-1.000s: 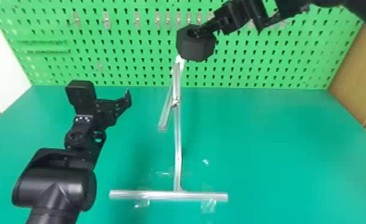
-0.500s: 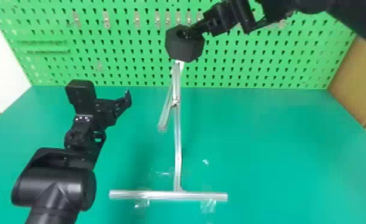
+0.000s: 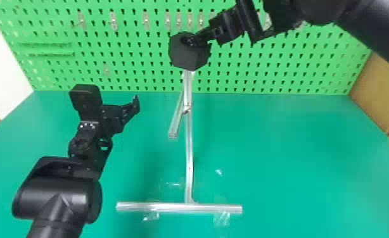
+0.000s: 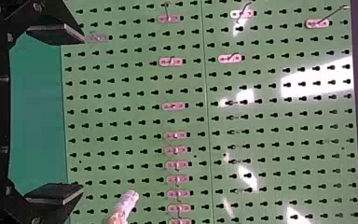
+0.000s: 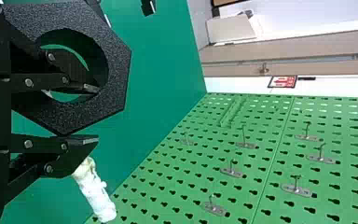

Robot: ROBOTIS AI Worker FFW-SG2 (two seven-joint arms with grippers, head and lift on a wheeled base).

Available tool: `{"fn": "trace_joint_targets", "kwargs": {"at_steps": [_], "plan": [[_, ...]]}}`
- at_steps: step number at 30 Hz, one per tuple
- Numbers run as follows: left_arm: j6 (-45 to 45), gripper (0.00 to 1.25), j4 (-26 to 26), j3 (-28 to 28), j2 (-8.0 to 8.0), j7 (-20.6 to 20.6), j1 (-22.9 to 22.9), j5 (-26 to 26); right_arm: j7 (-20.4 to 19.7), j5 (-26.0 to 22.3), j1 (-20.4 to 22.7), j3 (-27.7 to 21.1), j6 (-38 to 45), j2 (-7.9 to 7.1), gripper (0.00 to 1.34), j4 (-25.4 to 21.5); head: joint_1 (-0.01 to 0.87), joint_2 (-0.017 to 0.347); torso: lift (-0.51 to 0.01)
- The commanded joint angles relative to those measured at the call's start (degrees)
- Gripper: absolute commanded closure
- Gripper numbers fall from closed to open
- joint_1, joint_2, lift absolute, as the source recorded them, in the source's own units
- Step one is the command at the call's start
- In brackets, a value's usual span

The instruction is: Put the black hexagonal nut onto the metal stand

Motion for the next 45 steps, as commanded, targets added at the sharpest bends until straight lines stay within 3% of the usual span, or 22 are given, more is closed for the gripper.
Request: {"fn": "trace_joint_targets", "kwargs": {"at_steps": [1, 32, 45], "plan": [[0.00, 0.16, 0.00, 0.01, 0.00, -0.02, -0.04, 0.06, 0.60, 0.08, 0.62, -0.16, -0.75, 0.16, 1.15, 0.63, 0.693, 0.081, -0.001], [-0.09, 0.16, 0.00, 0.01, 0.00, -0.02, -0.13, 0.32, 2.80, -0.27, 3.87, -0.34, -4.61, 0.16, 1.15, 2.56, 0.693, 0.081, -0.001], [-0.09, 0.16, 0.00, 0.27, 0.00, -0.02, 0.13, 0.24, 2.80, -0.01, 1.93, -0.69, -3.56, 0.24, 1.15, 2.65, 0.693, 0.081, -0.001]]}}
